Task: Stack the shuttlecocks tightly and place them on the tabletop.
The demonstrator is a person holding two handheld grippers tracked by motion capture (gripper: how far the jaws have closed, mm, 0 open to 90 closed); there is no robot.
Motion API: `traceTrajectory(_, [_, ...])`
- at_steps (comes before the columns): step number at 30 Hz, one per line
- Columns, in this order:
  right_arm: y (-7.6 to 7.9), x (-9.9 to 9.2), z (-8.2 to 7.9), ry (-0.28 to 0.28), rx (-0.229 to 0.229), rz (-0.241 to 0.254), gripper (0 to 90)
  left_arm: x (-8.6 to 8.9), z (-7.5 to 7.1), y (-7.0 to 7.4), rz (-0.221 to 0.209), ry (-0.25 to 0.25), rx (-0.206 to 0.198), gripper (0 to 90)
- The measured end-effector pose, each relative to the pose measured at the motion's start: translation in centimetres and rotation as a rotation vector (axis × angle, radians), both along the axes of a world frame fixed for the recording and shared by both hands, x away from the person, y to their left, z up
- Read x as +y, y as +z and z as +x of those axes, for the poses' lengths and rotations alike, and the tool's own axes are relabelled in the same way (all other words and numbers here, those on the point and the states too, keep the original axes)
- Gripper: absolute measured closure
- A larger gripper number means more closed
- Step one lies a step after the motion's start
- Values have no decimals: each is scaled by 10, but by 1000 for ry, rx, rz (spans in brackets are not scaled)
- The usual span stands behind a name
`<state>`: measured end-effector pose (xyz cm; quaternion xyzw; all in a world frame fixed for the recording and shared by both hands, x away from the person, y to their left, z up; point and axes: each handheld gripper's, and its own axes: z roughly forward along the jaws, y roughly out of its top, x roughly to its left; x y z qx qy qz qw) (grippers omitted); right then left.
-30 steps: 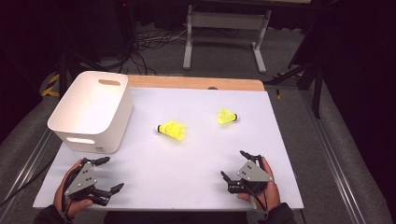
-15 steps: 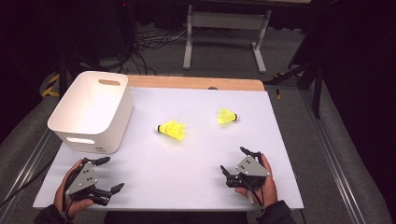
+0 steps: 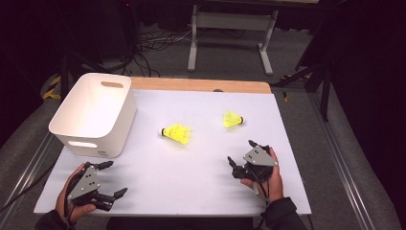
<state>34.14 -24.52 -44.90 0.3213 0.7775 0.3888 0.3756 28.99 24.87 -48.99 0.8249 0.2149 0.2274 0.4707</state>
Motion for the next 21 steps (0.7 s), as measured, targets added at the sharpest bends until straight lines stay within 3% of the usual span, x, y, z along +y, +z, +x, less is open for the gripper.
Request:
traceTrajectory(12, [11, 9, 32, -44, -6, -47, 120, 0, 0, 0, -15, -2, 4, 35])
traceTrajectory(18, [15, 13, 57, -52, 40, -2, 123, 0, -1, 1, -25, -8, 4, 35])
traceTrajectory(21, [17, 18, 66, -47, 46, -14, 154, 0, -1, 1, -22, -10, 8, 35])
